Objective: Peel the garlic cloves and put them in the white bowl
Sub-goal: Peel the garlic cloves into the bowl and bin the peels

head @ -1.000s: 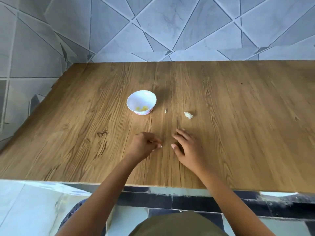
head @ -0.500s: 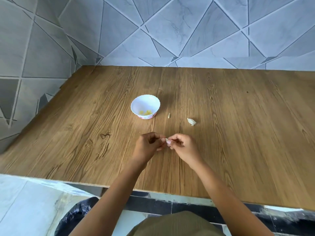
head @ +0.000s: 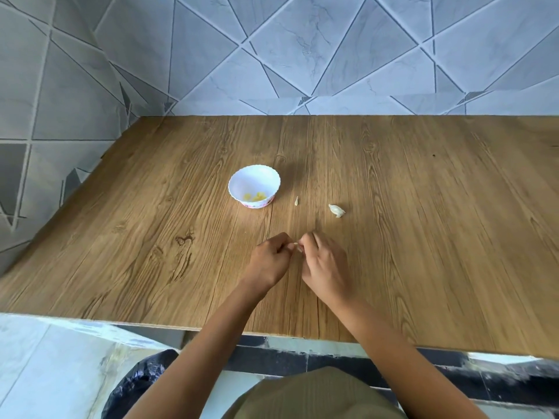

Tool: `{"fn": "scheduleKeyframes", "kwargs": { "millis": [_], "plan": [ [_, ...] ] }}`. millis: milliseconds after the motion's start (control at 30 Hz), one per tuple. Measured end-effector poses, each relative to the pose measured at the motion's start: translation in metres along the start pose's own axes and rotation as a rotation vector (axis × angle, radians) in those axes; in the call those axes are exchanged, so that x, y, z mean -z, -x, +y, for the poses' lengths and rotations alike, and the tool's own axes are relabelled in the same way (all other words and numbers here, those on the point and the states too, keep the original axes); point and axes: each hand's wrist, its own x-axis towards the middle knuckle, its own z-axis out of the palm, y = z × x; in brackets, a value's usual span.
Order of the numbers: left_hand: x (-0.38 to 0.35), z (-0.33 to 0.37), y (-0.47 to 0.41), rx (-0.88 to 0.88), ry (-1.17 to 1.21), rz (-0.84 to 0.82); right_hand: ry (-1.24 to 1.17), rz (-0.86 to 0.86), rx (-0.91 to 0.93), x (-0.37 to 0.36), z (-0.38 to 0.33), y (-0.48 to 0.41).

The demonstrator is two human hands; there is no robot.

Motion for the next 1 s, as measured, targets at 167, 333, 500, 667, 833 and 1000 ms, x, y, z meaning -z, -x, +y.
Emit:
{"fn": "scheduleKeyframes", "kwargs": {
  "millis": [167,333,500,667,833,1000],
  "plan": [
    [0.001,-0.002,0.000,-0.024,-0.039,-0.012,-0.396,-0.127,-0.373,0.000,0.001,0.002],
    [0.014,0.001,-0.004,-0.478,-0.244,0.039,-1.116,-0.437,-1.071,0.012,0.009,-0.015],
    [0.021,-0.003,-0.005,-0.578,-0.199,-0.016,-1.569,-0.559,-1.274,0.022,0.013,-0.015],
    [0.027,-0.003,-0.006,-0.199,0.241,-0.198,-1.382,-0.521,-1.079,0.028,0.016,-0.015],
    [0.032,-0.002,-0.008,0.040,0.391,-0.289,-1.078,-0.508,-0.762,0.027,0.020,-0.014],
    [0.035,0.001,-0.008,-0.094,0.206,-0.265,-1.171,-0.632,-0.839,0.027,0.024,-0.016]
  ]
}}
